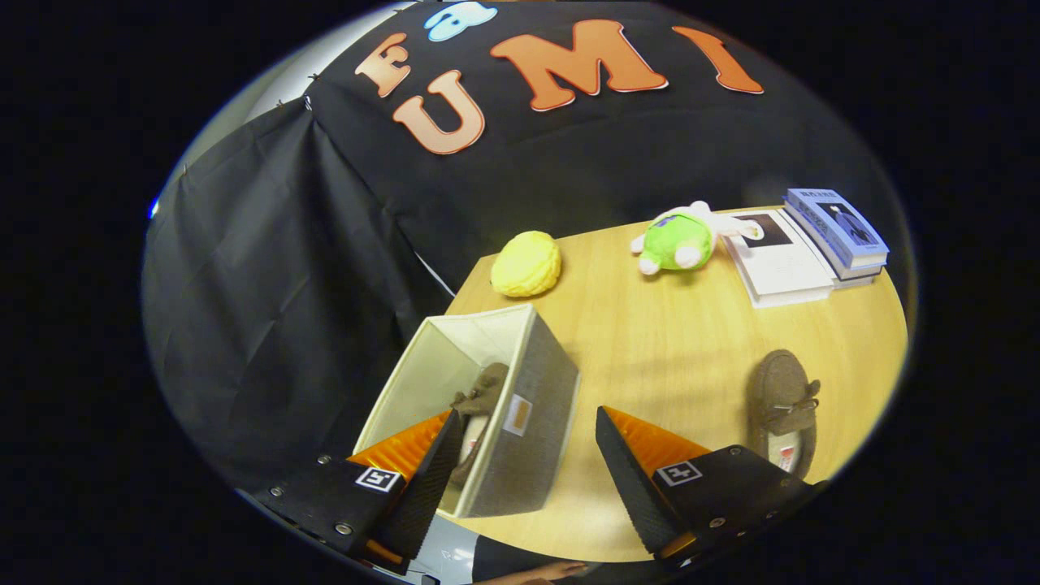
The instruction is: Open the storage box then place both shoes into the box .Put the left shoe in first, then the right shoe, with the right side of both shoes facing outward in a uniform manner.
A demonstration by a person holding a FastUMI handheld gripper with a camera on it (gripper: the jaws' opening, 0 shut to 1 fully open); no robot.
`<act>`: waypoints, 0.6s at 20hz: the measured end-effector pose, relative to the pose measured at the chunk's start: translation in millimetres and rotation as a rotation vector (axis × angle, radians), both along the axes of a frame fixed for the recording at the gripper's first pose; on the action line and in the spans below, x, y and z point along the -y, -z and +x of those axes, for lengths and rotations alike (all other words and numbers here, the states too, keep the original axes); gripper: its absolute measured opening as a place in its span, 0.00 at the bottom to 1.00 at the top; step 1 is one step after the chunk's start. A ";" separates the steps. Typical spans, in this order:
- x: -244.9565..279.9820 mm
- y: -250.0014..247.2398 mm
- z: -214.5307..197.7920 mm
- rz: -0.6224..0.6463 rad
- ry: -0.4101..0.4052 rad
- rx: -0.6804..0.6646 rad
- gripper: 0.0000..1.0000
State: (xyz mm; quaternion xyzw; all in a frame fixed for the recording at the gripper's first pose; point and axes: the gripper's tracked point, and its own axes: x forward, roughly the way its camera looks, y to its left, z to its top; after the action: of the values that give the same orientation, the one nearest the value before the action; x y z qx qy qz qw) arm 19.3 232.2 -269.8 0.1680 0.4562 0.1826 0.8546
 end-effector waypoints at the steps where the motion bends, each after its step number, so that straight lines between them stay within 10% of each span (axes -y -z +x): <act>1: 15.4 8.3 -2.5 -0.018 0.013 -0.005 0.98; 12: 166.3 76.6 -26.7 -0.256 0.093 -0.039 0.98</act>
State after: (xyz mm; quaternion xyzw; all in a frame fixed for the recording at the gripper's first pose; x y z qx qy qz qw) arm -7.4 65.9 -346.4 0.0821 0.4838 0.0797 0.8677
